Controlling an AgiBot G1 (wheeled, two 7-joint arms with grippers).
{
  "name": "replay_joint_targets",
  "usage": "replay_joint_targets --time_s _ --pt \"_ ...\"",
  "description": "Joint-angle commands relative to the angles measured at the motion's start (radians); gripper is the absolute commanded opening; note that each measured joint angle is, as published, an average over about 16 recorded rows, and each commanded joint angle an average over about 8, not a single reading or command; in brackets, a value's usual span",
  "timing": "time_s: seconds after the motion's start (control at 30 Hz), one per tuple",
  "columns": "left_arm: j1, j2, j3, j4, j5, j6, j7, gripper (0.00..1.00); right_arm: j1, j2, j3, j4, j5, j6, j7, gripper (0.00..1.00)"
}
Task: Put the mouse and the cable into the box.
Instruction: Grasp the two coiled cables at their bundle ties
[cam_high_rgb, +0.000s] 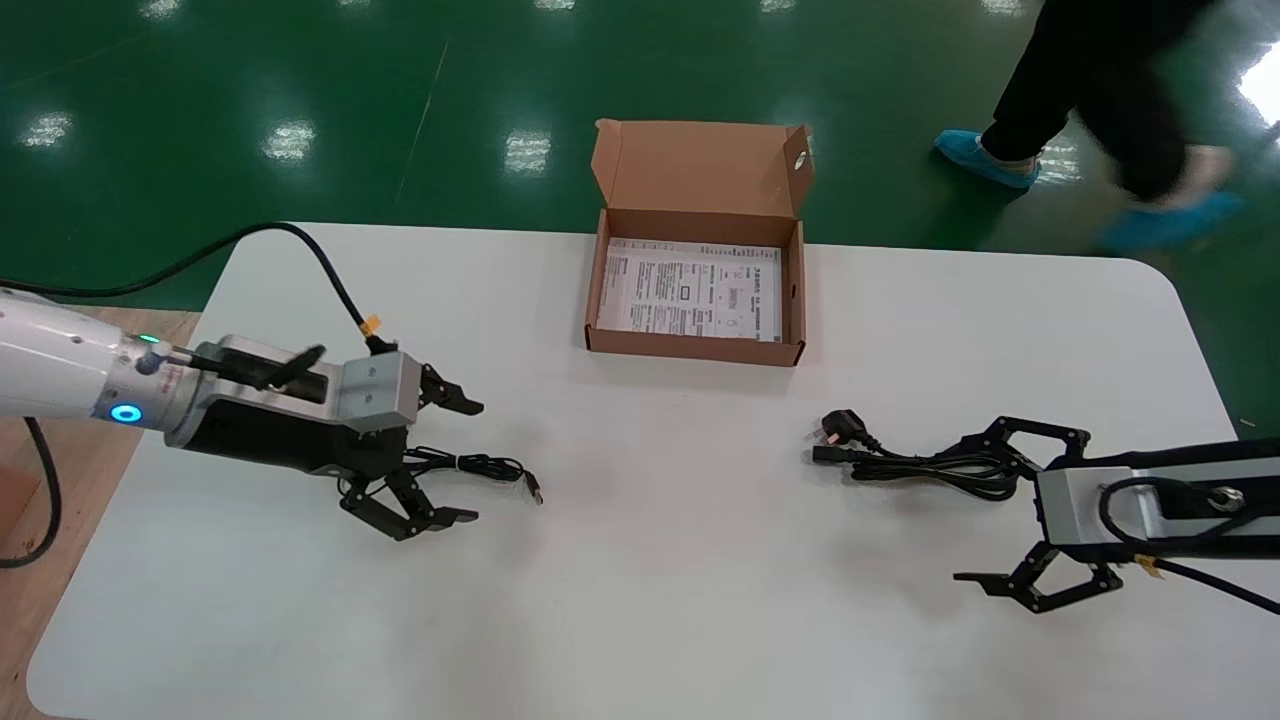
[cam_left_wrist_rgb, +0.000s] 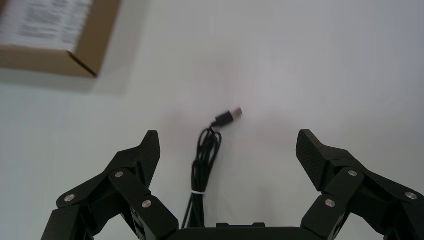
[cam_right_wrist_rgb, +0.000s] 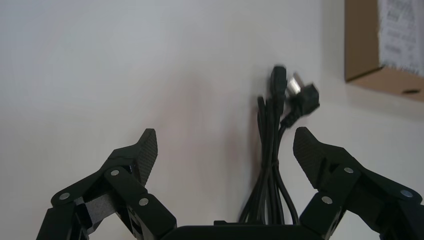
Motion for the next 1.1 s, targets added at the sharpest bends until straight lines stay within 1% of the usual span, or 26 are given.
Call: replay_joint_targets --time_s 0.03,0.2,0.4,0.53,0.73,0.77,0.8,1.0,1.03,1.07,1.1 --pt "-0.012 0.023 0.013 0.048 0.021 -0.012 0.041 1.0 0.021 -0.025 -0.012 -0.054 -0.02 0.015 -0.032 1.0" --pt "-0.029 0.049 0.03 0.132 0.053 -0.067 0.114 1.0 0.051 -0.082 -0.021 -0.15 -0.047 0.117 -0.07 1.0" --pt "-0.033 0.076 0.039 0.201 0.071 -0.134 0.173 1.0 0.066 -0.14 -0.024 -0.226 -0.062 0.233 -0.092 1.0" --pt "-0.029 0.091 0.043 0.232 0.077 -0.167 0.2 1.0 0.073 -0.167 -0.024 -0.26 -0.065 0.267 -0.104 1.0" --pt "-0.023 0.104 0.04 0.262 0.074 -0.205 0.222 1.0 0.078 -0.192 -0.02 -0.302 -0.06 0.287 -0.111 1.0" --pt "-0.022 0.104 0.038 0.265 0.071 -0.21 0.224 0.99 0.078 -0.195 -0.019 -0.308 -0.057 0.289 -0.11 0.97" --pt "-0.022 0.105 0.036 0.268 0.069 -0.214 0.225 0.93 0.078 -0.198 -0.018 -0.313 -0.056 0.291 -0.109 0.91" --pt "-0.024 0.105 0.024 0.285 0.052 -0.231 0.229 0.18 0.078 -0.216 -0.012 -0.339 -0.047 0.297 -0.106 0.16" --pt "-0.024 0.105 0.023 0.286 0.051 -0.232 0.229 0.06 0.078 -0.217 -0.011 -0.341 -0.047 0.297 -0.106 0.06" --pt "-0.025 0.105 0.022 0.287 0.05 -0.233 0.229 0.0 0.078 -0.219 -0.011 -0.343 -0.046 0.298 -0.106 0.0" --pt "-0.025 0.104 0.022 0.287 0.048 -0.233 0.229 0.0 0.077 -0.219 -0.01 -0.343 -0.045 0.297 -0.106 0.0"
